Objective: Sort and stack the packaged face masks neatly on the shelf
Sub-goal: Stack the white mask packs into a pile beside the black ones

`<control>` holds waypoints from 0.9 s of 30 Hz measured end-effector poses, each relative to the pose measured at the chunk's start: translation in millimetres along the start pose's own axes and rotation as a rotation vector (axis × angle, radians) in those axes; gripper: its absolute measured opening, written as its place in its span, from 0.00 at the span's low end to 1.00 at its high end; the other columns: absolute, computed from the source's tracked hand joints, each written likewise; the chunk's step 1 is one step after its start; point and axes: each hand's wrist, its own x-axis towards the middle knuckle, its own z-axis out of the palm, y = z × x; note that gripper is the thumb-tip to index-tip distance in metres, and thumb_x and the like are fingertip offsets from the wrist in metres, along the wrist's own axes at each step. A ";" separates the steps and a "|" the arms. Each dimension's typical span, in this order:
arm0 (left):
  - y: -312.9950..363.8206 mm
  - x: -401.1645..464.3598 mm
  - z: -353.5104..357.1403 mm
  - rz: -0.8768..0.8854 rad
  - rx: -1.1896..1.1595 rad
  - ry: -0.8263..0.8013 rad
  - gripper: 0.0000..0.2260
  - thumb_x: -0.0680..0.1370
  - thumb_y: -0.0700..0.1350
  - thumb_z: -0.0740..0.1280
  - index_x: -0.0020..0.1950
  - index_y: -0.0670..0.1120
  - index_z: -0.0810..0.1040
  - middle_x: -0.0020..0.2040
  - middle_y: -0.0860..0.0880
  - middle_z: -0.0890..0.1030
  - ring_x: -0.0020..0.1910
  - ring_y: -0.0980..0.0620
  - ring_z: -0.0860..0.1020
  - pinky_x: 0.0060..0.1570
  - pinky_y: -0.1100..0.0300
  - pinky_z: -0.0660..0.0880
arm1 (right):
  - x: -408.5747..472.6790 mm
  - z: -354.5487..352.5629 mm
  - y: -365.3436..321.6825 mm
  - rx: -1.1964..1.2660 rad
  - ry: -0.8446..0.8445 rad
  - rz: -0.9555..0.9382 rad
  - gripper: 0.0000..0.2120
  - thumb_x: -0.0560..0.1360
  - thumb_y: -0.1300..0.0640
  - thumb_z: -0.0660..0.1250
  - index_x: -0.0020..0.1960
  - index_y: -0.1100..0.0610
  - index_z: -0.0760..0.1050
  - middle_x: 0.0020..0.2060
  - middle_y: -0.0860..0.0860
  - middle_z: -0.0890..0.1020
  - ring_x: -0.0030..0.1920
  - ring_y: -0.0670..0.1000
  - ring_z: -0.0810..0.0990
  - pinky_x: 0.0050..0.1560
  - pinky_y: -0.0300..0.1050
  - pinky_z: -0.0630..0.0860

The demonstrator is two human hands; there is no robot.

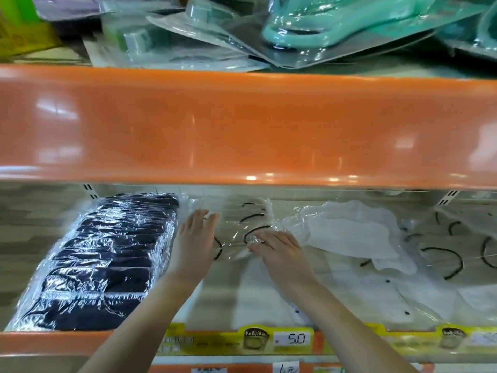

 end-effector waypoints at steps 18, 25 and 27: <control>19.1 -18.2 14.4 0.111 0.113 -0.279 0.20 0.69 0.42 0.53 0.48 0.47 0.84 0.50 0.49 0.84 0.51 0.47 0.82 0.49 0.51 0.79 | 10.1 10.8 -12.4 0.024 -0.215 0.245 0.17 0.64 0.62 0.75 0.51 0.50 0.82 0.49 0.46 0.81 0.48 0.52 0.81 0.51 0.46 0.76; 27.5 -14.7 21.1 0.098 0.142 -0.177 0.20 0.69 0.42 0.53 0.47 0.48 0.84 0.49 0.49 0.84 0.49 0.47 0.83 0.49 0.55 0.77 | 4.5 10.5 -17.0 -0.011 -0.256 0.315 0.18 0.61 0.61 0.77 0.50 0.52 0.82 0.50 0.49 0.82 0.48 0.53 0.82 0.49 0.46 0.78; 28.4 -17.0 25.7 0.064 0.148 -0.174 0.19 0.69 0.42 0.54 0.47 0.46 0.84 0.50 0.48 0.84 0.50 0.47 0.83 0.45 0.54 0.78 | 4.3 12.2 -17.8 -0.006 -0.271 0.313 0.12 0.69 0.56 0.69 0.52 0.53 0.82 0.53 0.50 0.81 0.50 0.54 0.82 0.52 0.48 0.78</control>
